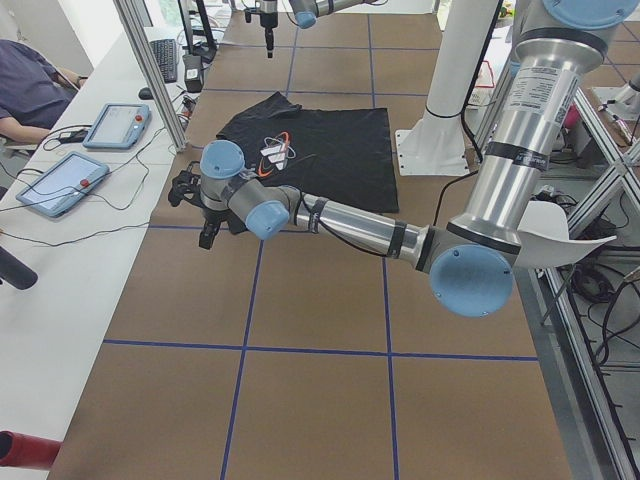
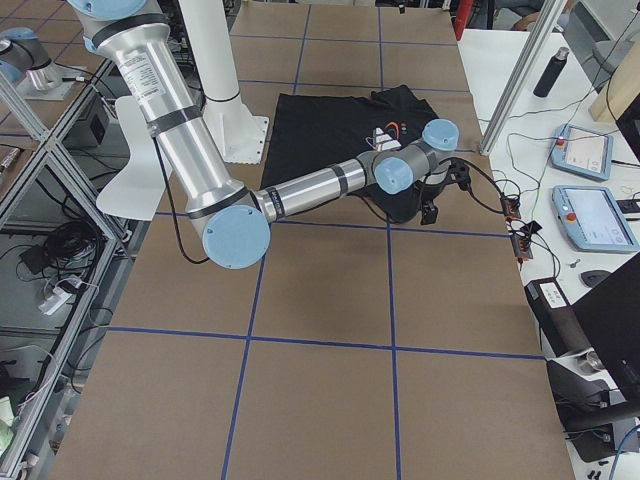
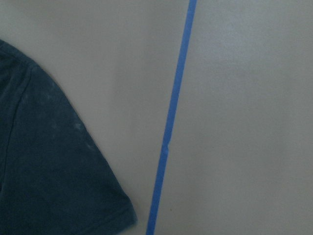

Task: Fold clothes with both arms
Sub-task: 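Move the right gripper to the sleeve nearest it and grasp its edge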

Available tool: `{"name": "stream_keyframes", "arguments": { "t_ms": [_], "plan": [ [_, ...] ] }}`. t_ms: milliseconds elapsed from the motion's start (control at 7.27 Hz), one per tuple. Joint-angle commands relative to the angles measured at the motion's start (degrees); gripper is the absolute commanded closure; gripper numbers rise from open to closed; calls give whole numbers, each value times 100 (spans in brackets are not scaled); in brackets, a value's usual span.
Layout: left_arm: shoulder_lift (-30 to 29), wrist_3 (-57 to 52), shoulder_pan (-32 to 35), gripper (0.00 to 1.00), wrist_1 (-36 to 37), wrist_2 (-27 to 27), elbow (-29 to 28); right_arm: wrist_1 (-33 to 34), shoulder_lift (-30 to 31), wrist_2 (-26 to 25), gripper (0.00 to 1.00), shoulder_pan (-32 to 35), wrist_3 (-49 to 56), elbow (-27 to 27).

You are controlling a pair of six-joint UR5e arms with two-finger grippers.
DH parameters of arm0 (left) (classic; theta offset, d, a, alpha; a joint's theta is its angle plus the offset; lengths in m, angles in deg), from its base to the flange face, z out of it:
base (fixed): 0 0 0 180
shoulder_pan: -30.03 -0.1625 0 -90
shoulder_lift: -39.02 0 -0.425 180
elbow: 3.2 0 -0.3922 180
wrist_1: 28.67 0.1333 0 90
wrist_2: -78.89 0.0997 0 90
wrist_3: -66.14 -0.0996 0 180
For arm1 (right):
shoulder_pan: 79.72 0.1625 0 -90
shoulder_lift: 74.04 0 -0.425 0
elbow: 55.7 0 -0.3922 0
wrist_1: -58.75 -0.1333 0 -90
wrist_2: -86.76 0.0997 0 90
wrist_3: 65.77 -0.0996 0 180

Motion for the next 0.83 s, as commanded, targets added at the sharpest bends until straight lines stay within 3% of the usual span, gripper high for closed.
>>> {"name": "stream_keyframes", "arguments": {
  "t_ms": [0, 688],
  "plan": [
    [-58, 847, -256, 0, -1030, 35, -494, -1744, -145, -126, 0, -382, -665, 1084],
    [-85, 901, -266, 0, -1040, 35, -460, -1731, -189, -653, 5, -1103, -787, 1096]
  ]
}}
